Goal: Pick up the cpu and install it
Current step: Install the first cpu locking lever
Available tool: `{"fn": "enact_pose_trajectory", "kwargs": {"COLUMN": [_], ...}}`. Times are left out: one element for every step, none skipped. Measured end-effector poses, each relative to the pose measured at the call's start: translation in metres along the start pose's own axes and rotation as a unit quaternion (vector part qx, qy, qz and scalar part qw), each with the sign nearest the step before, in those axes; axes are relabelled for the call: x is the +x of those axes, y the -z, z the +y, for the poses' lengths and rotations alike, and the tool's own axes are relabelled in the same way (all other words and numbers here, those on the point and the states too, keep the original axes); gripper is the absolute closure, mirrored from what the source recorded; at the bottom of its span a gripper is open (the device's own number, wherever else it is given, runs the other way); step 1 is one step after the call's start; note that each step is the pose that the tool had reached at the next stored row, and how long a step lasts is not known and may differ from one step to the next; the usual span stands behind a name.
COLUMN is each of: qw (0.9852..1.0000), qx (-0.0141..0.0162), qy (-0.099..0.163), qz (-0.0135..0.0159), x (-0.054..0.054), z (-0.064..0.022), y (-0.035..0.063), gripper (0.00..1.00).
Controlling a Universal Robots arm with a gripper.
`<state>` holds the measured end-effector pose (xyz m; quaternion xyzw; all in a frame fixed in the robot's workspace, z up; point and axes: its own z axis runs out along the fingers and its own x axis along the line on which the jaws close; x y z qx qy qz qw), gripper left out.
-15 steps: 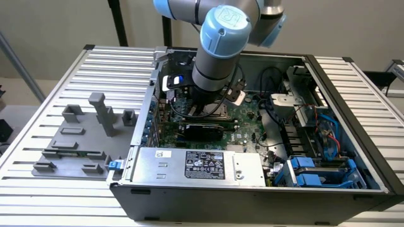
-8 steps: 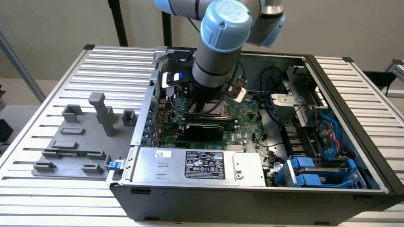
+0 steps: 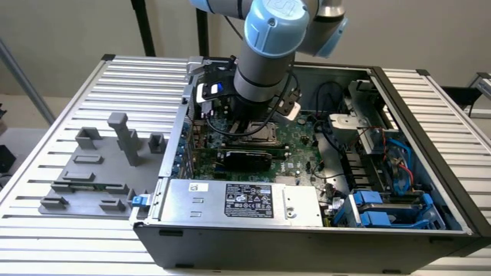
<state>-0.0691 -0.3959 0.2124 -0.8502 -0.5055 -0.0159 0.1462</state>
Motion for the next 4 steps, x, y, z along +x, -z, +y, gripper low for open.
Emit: {"fn": "enact_pose_trajectory", "kwargs": {"qw": [1.0000, 1.0000, 1.0000, 1.0000], "qx": [0.0000, 0.0000, 0.0000, 0.0000], "qy": [0.000, 0.000, 0.000, 0.000], "qz": [-0.0001, -0.0001, -0.0001, -0.0001], "x": [0.0000, 0.0000, 0.0000, 0.0000], "z": [0.0000, 0.0000, 0.0000, 0.0000], "y": [0.0000, 0.0000, 0.0000, 0.0000], "gripper": [0.89, 0.89, 0.89, 0.89]}}
